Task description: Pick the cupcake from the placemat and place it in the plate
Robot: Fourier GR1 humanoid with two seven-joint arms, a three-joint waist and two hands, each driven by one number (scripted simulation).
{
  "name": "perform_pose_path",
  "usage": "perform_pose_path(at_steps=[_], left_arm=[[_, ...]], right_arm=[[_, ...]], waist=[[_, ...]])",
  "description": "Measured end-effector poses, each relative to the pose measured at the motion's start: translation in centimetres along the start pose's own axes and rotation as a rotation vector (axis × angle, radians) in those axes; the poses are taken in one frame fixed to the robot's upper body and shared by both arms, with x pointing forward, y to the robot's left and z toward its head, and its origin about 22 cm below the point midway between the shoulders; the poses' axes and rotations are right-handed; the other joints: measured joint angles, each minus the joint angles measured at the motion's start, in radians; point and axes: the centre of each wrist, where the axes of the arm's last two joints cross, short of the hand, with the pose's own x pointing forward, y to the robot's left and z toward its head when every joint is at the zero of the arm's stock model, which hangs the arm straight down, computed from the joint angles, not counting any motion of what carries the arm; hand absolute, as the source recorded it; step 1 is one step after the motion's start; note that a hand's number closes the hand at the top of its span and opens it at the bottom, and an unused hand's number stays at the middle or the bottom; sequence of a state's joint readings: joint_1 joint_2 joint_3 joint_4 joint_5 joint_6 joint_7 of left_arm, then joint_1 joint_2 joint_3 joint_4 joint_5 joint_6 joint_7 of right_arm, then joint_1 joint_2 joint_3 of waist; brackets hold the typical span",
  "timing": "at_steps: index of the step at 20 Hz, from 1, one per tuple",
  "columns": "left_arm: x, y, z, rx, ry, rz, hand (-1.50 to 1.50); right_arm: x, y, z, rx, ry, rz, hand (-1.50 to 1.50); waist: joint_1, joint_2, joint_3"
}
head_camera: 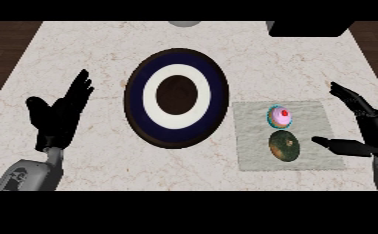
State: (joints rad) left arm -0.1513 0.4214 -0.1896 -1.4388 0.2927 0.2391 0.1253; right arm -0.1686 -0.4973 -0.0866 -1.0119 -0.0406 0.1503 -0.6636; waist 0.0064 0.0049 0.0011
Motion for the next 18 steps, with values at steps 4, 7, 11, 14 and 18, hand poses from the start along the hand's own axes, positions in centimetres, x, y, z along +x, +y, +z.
perform_pose_path(at_steps=[4,7,11,14,18], left_arm=[[-0.4,-0.2,-0.5,-0.002,0.004,-0.008,0.00],[-0.7,0.0,-0.3,-0.002,0.005,-0.010,0.00],[-1.0,0.0,-0.4,-0.001,0.009,-0.016,0.00],[-0.5,0.0,-0.8,-0.003,0.006,-0.012,0.00],[-0.3,0.6,-0.4,-0.001,0.008,-0.012,0.00]], right_arm=[[0.4,-0.7,-0.5,0.083,0.027,0.085,-1.50],[1.7,-0.7,-1.3,0.121,0.046,0.132,-1.50],[3.0,-0.9,-2.4,0.194,0.088,0.191,-1.50],[3.5,-0.4,-2.5,0.262,0.137,0.231,-1.50],[4.9,0.7,-3.7,0.329,0.192,0.309,-1.50]], waist=[[-0.004,-0.003,-0.001],[-0.006,-0.004,-0.001],[-0.007,-0.005,-0.002],[-0.008,-0.006,-0.002],[-0.005,-0.006,-0.002]])
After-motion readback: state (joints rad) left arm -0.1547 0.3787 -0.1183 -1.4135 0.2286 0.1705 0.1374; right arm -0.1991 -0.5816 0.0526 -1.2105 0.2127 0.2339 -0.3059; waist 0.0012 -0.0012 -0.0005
